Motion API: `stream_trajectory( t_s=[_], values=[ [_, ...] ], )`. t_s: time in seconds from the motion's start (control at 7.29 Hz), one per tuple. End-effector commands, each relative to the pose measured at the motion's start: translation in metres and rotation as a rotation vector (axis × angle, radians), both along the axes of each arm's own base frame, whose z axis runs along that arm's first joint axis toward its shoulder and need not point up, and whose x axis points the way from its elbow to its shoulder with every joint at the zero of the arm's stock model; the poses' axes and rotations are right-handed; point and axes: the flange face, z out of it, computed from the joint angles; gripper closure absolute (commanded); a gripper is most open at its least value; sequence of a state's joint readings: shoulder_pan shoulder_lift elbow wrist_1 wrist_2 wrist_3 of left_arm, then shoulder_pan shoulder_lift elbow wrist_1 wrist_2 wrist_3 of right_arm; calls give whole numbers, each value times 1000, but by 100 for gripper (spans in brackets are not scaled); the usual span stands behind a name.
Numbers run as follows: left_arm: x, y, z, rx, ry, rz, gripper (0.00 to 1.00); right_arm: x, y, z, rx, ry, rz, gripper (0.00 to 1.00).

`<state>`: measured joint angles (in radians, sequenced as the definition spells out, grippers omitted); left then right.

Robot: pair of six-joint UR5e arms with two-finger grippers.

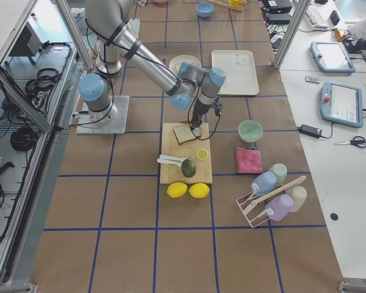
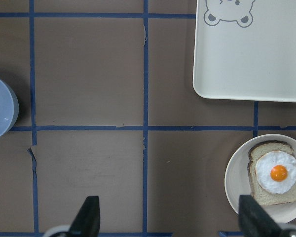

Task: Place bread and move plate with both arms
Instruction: 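Lower the right gripper and pinch the bread slice's crust edge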

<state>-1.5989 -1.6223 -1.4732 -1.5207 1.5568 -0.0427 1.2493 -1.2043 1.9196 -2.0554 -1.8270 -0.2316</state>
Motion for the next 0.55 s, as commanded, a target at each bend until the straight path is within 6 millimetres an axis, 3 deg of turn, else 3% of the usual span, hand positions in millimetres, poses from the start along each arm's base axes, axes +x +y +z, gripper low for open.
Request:
stream_trajectory(
  t_s=[0.0, 0.41],
  values=[
    [0, 0, -1, 1, 1, -1, 0, -1, 1, -1, 9, 3, 2, 100],
    [1, 1, 1, 0, -3, -1, 0, -2, 1, 9, 10, 11, 6, 100]
  ],
)
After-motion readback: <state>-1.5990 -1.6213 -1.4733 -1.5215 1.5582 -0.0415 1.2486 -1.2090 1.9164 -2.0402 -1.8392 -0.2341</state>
